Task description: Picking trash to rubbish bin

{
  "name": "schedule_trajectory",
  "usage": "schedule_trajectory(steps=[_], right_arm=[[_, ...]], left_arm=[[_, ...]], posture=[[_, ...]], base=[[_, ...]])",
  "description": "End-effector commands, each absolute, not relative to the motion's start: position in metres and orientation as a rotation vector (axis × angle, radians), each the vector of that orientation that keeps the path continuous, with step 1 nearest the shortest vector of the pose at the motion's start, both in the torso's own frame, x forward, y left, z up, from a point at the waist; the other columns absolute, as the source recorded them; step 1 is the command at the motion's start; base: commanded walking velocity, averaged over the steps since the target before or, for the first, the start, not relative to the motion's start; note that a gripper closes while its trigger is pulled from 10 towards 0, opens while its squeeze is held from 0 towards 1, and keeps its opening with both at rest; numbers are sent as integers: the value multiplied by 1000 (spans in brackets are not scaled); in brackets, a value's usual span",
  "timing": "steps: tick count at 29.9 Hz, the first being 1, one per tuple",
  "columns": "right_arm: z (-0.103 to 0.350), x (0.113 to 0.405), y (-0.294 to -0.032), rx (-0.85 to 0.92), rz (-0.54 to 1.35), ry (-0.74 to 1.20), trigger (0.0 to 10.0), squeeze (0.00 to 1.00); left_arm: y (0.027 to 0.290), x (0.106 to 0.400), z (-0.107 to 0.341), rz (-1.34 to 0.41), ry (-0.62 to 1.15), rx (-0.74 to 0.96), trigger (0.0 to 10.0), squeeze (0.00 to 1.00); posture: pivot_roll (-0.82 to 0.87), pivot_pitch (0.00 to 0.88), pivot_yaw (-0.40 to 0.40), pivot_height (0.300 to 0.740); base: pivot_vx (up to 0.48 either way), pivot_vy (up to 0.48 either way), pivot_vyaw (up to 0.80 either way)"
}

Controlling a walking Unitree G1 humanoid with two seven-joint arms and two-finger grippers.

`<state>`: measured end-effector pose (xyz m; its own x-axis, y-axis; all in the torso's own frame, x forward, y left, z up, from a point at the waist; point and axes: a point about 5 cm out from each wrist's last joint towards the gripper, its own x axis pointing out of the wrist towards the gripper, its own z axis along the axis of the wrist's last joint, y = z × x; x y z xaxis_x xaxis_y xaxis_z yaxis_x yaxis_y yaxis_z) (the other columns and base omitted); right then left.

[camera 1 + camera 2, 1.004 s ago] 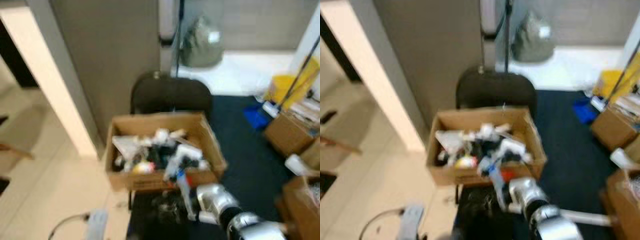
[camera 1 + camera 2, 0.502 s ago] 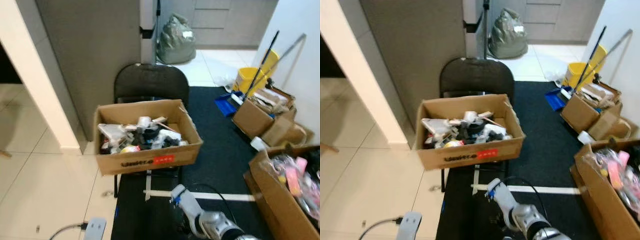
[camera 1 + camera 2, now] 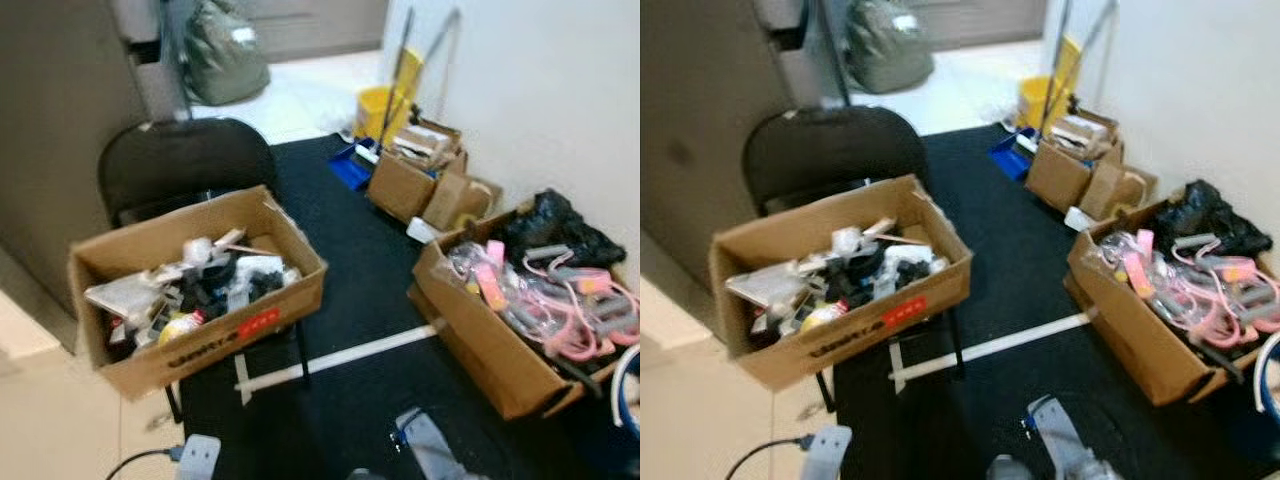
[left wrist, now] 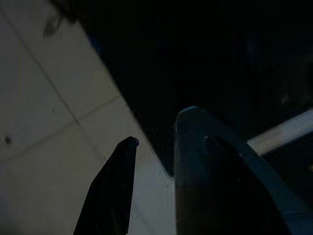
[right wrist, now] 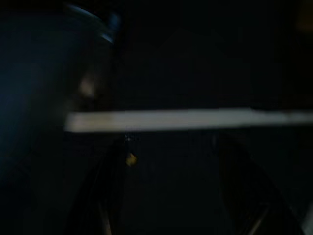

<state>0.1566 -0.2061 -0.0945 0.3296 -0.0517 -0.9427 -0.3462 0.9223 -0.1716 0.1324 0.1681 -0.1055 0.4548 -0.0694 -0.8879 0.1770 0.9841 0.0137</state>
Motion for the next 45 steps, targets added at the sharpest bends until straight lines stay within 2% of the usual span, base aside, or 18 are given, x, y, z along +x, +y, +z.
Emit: schedule_trajectory(steps=[1, 7, 14, 37, 45], right_arm=[[-96, 154, -202, -377, 199, 1235, 10000, 0], [-95, 160, -194, -449, 271, 1211, 10000, 0], [-95, 162, -188, -560, 372, 1192, 10000, 0], [-101, 147, -190, -623, 409, 1215, 10000, 0], [-99, 148, -201, -631, 393, 1220, 10000, 0]], left_arm=[[170, 121, -109, -163, 1128, 161, 10000, 0], [175, 121, -109, -152, 1120, 283, 10000, 0], [180, 123, -108, -140, 1101, 335, 10000, 0], [181, 121, -109, -137, 1120, 334, 10000, 0], [177, 121, -109, -144, 1119, 294, 10000, 0]], posture=[[37, 44, 20, 740], [27, 38, 18, 740], [30, 33, 12, 740], [21, 23, 18, 740], [22, 27, 20, 740]], base=[[0, 0, -788], [0, 0, -788], [0, 0, -788], [0, 0, -788], [0, 0, -788]])
